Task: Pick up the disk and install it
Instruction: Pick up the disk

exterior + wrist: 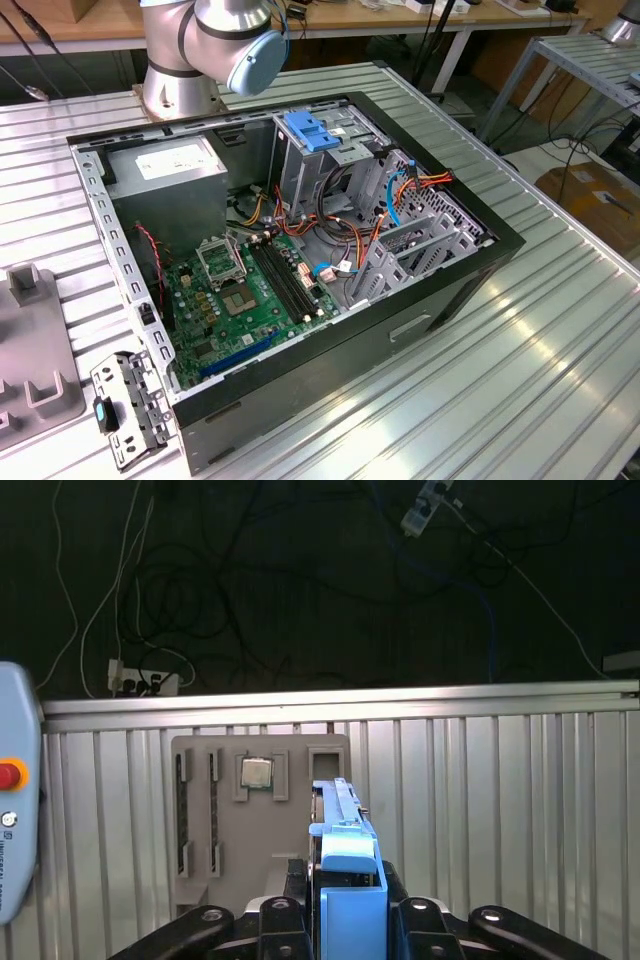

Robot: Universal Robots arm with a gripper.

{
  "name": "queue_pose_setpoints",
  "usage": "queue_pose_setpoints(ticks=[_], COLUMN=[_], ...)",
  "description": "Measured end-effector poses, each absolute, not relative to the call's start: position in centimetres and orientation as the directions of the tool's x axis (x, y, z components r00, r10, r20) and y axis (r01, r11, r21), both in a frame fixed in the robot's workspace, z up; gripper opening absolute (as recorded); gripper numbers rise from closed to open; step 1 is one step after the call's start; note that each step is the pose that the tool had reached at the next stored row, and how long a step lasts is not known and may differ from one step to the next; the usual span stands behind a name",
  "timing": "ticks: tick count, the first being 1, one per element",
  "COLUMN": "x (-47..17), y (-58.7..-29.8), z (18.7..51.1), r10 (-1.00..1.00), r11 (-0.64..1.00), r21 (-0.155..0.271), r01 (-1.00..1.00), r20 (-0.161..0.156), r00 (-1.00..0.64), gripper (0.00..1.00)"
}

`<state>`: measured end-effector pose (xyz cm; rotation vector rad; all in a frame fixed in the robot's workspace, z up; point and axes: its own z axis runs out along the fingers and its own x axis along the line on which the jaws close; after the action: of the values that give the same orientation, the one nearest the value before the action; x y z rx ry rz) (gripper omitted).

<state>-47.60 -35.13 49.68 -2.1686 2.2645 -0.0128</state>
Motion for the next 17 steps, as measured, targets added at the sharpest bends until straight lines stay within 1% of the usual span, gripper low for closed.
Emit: queue_pose_setpoints(ticks=[12,17], x=[-47.6,-47.6], y=[-35.1,-35.1], z=[51.7,51.7], r10=[-0.999,-0.999], r11=[0.043,0.043], r21=[-0.008,-0.007], r01=[-0.999,-0.999], r20=[0.001,0.000], r00=[-0.043,-0.043], gripper=[0.36,0.36])
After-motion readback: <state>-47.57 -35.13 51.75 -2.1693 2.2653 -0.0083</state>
